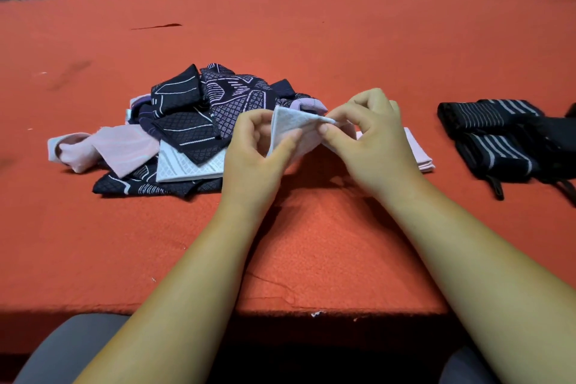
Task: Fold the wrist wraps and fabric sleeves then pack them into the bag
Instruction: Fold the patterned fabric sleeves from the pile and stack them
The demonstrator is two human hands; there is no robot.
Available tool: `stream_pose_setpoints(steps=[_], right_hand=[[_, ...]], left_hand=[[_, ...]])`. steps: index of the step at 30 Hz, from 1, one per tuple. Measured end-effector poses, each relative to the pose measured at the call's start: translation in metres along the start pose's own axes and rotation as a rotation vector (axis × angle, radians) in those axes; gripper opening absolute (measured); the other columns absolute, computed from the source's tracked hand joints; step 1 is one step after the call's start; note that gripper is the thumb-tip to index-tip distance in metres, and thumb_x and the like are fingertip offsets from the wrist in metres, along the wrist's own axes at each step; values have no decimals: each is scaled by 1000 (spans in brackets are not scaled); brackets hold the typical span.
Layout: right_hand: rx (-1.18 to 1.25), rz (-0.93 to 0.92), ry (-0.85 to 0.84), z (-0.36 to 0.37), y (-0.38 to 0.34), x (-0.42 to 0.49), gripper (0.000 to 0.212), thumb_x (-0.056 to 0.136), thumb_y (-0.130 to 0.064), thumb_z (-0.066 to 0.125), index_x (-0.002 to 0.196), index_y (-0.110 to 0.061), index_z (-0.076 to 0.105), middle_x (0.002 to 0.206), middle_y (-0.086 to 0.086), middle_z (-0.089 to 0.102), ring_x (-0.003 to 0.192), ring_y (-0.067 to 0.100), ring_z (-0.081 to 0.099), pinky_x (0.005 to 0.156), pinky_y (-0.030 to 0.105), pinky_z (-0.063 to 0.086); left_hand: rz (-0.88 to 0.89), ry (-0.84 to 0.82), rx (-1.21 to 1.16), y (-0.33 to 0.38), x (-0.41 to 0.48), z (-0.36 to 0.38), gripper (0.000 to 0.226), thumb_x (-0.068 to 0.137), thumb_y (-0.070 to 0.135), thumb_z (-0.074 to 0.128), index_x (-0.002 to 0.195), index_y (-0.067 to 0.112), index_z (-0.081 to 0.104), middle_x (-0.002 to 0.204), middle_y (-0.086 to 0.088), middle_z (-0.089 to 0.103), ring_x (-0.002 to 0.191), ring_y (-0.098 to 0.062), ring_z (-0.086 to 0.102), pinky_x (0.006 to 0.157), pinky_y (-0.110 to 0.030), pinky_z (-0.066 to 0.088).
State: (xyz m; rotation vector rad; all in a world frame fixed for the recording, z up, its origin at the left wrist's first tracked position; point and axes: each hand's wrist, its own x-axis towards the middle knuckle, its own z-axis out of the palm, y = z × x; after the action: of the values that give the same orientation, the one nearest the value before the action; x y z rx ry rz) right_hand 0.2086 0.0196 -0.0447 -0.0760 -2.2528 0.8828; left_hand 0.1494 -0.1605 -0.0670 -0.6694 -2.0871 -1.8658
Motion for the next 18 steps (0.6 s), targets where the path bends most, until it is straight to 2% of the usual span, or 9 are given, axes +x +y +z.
stream_pose_setpoints(steps=[1, 3, 6, 8, 10, 12, 14, 16, 18], right_hand=[[15, -23, 3, -2, 0, 0, 8, 94, -38, 71, 94, -31, 76, 104, -9, 60, 107, 16, 52, 93, 32, 41], [78, -52, -16, -5, -2, 0, 7, 97, -29, 69, 96, -24, 74, 98, -11, 68, 100, 12, 61, 91, 35, 48], [223, -7, -42, -7, -6, -4, 8, 102, -15, 68, 98, -21, 71, 91, -34, 70, 89, -9, 63, 80, 17, 47], [282, 33, -43, -5, -8, -6, 10, 104, -15, 67, 100, -23, 71, 91, -42, 67, 88, -13, 62, 79, 11, 43], [336, 68, -55, -3, -12, -6, 12, 104, -16, 67, 99, -26, 72, 93, -40, 68, 88, -12, 62, 81, 12, 43], [403, 122, -56, 1, -14, -5, 11, 104, -18, 68, 97, -26, 73, 93, -35, 70, 87, -10, 63, 80, 16, 46], [452, 203, -28, 4, -15, -6, 7, 104, -24, 69, 98, -22, 74, 85, -28, 71, 80, -5, 63, 76, 20, 48], [491, 294, 27, 6, -14, -5, 13, 104, -28, 69, 100, -18, 75, 78, -22, 70, 74, -1, 62, 73, 27, 50], [527, 395, 89, 7, -10, -3, 17, 105, -30, 67, 100, -17, 75, 81, -14, 74, 77, 4, 65, 79, 34, 55]], left_hand=[[-45, -40, -6, -1, 0, 0, 36, 91, 23, 84, 120, 19, 63, 112, 2, 75, 102, -13, 73, 89, -32, 58], [-123, -90, -50, -1, 1, -2, 31, 90, 17, 85, 116, 14, 68, 108, 0, 78, 95, -10, 74, 82, -26, 57], [-223, -6, -271, 1, 3, -5, 17, 90, 18, 85, 100, 11, 74, 93, -7, 76, 84, -19, 70, 77, -35, 58], [-279, 76, -439, 2, 5, -7, 18, 87, 22, 83, 99, 14, 73, 92, -10, 73, 85, -23, 67, 79, -40, 55], [-325, 121, -591, -1, 10, -8, 25, 89, 25, 80, 106, 8, 73, 100, -19, 73, 91, -28, 67, 86, -43, 54], [-375, 82, -725, -2, 12, -8, 53, 96, 35, 77, 127, -7, 65, 127, -37, 67, 114, -41, 67, 107, -53, 50], [-443, -19, -786, 0, 12, -8, 70, 103, 48, 66, 145, -7, 56, 144, -36, 60, 135, -47, 60, 119, -60, 43], [-502, -104, -772, 5, 9, -7, 68, 106, 55, 54, 146, 1, 61, 144, -28, 63, 137, -43, 61, 118, -58, 45], [-531, -187, -735, 8, 5, -4, 66, 104, 58, 55, 141, 5, 67, 140, -27, 67, 133, -43, 63, 117, -57, 47]])
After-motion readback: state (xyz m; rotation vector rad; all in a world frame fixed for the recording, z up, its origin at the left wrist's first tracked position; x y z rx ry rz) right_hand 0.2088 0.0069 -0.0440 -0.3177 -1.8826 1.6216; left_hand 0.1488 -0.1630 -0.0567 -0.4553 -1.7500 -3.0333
